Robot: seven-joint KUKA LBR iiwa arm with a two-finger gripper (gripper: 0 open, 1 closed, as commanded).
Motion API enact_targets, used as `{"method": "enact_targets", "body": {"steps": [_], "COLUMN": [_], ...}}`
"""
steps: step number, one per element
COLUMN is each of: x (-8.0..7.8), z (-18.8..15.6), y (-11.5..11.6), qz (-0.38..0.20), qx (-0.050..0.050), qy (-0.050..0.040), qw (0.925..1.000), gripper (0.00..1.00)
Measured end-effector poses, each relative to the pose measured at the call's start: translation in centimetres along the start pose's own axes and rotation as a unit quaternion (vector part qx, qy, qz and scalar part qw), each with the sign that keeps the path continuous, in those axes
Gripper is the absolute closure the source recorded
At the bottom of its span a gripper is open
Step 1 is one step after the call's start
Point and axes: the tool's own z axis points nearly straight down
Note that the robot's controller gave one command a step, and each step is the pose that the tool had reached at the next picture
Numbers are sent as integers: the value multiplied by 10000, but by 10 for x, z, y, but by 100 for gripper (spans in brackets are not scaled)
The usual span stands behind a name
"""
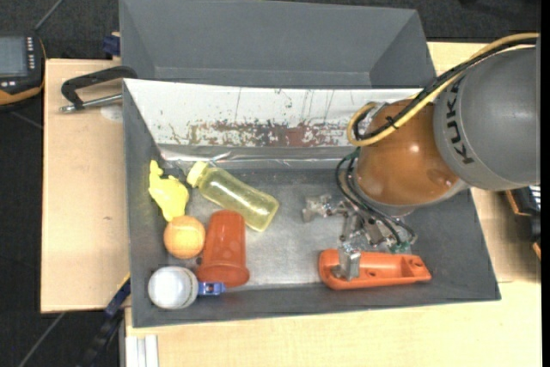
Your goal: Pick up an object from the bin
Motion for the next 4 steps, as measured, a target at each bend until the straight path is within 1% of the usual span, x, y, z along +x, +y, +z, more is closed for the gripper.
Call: {"method": "enact_targets", "body": {"steps": [1,2,3,4], "x": [1,1,-1,3], "z": [0,0,0,-1], "y": [0,0,-8,-11], "qz": [-3,-3,-163,-185], "qx": [0,0,-1,-1], "qy": [11,11,-11,-14], "qw": [10000,10000,9999,9998], "gripper": [100,100,100,100]}}
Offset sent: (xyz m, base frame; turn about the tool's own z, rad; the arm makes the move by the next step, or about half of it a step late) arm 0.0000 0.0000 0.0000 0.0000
